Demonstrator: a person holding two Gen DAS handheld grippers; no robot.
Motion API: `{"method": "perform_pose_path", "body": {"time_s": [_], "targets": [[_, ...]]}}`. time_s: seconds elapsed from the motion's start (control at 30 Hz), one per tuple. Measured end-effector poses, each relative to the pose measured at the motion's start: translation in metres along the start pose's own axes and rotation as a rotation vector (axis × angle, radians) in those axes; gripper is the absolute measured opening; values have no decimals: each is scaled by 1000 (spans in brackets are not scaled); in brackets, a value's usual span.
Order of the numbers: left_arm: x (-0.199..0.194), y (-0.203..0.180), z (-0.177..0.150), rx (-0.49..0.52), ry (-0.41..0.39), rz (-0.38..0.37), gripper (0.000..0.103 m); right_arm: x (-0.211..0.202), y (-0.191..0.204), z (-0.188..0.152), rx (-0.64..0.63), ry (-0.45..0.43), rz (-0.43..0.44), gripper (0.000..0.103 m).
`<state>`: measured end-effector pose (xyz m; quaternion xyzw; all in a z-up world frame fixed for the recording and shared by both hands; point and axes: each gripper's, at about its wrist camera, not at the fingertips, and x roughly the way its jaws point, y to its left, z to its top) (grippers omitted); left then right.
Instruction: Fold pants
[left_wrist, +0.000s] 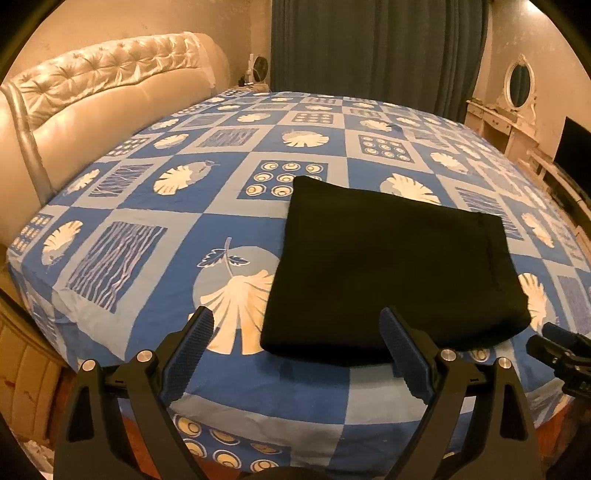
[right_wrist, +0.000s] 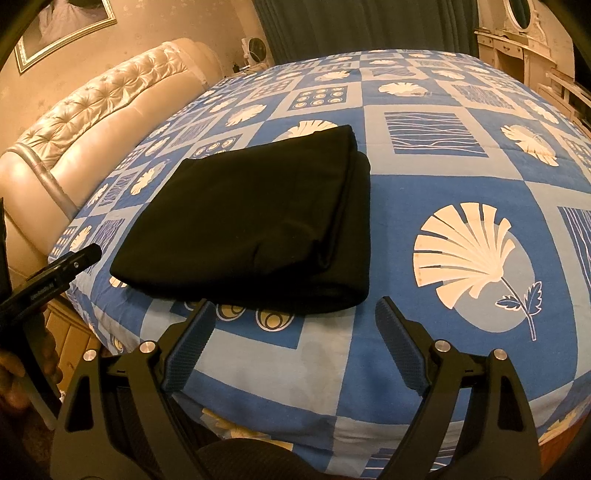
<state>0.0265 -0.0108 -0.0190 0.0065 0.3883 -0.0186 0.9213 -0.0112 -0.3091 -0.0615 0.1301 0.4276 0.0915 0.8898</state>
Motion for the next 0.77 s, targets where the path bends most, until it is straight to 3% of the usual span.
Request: {"method": "perform_pose_path", "body": {"time_s": [0.13, 0.23, 0.33, 0.43, 0.57, 0.77], "targets": [[-6, -3, 1, 0, -34, 33, 90, 1, -1, 0, 0, 7, 2, 88], [-10, -6, 2, -15, -54, 102, 90, 2, -1, 0, -1, 13, 3, 88], [-12, -9, 3, -2, -11, 177, 92, 3, -1, 0, -2, 13, 3, 88], [-14, -13, 2, 26, 13, 128, 92, 2, -1, -1, 0, 13, 4, 88], [-15, -19, 1, 72, -27, 125, 92, 3, -2, -1, 3, 13, 4, 88], [-10, -29, -3, 129, 16, 91, 92, 4, -2, -2, 1, 13, 4, 88]]}}
